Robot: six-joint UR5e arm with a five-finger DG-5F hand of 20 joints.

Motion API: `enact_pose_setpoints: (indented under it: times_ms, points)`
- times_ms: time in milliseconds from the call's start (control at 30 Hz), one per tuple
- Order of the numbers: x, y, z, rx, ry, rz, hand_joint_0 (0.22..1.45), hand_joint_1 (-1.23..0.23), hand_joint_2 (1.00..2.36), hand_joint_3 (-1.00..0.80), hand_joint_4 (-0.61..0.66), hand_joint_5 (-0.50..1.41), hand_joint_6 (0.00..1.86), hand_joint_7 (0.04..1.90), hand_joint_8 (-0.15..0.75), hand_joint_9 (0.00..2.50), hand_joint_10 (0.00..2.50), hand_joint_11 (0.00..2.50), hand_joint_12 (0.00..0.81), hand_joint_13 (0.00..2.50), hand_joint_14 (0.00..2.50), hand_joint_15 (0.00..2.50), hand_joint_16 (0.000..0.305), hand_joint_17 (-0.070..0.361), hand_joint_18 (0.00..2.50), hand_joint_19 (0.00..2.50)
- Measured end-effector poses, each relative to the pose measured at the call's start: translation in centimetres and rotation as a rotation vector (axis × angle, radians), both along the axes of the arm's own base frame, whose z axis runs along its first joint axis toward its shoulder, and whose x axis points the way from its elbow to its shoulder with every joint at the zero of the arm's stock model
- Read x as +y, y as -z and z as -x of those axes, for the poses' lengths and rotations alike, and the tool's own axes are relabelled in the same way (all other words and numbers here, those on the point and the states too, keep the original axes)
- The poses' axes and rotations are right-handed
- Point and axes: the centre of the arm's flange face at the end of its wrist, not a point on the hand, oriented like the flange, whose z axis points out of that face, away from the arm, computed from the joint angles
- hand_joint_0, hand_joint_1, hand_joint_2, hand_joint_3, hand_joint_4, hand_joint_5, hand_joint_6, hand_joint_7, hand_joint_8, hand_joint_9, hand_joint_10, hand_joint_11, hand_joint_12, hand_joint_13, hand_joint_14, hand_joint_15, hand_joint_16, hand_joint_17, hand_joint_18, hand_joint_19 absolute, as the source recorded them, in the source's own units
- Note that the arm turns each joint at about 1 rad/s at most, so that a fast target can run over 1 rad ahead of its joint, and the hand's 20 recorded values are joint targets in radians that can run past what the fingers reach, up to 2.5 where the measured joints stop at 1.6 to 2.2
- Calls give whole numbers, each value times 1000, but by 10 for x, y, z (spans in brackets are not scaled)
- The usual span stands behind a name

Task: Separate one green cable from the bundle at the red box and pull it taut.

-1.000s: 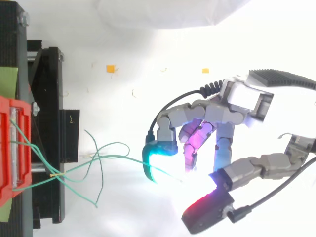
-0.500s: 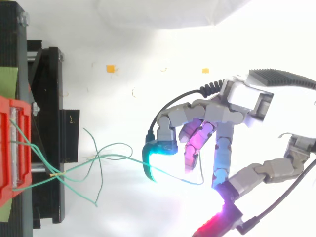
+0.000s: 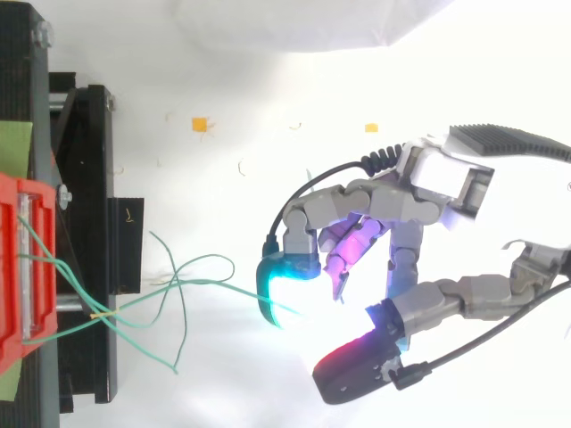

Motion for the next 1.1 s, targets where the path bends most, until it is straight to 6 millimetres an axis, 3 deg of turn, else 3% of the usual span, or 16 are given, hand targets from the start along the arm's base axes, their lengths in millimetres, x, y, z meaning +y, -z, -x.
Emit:
enact_pose_setpoints:
  times_ms: [767,1100]
  points:
    - [2,-1,-1,-8,-4,-1,779,-837,1018,-149,-43,150,505,1271,200,1678,0,0,394,1045,12,460,39,88,715,668]
    - [3,1,1,12,-7,-3,770,-842,1015,-111,-47,151,505,1278,195,1698,0,0,395,1045,12,463,40,90,723,648]
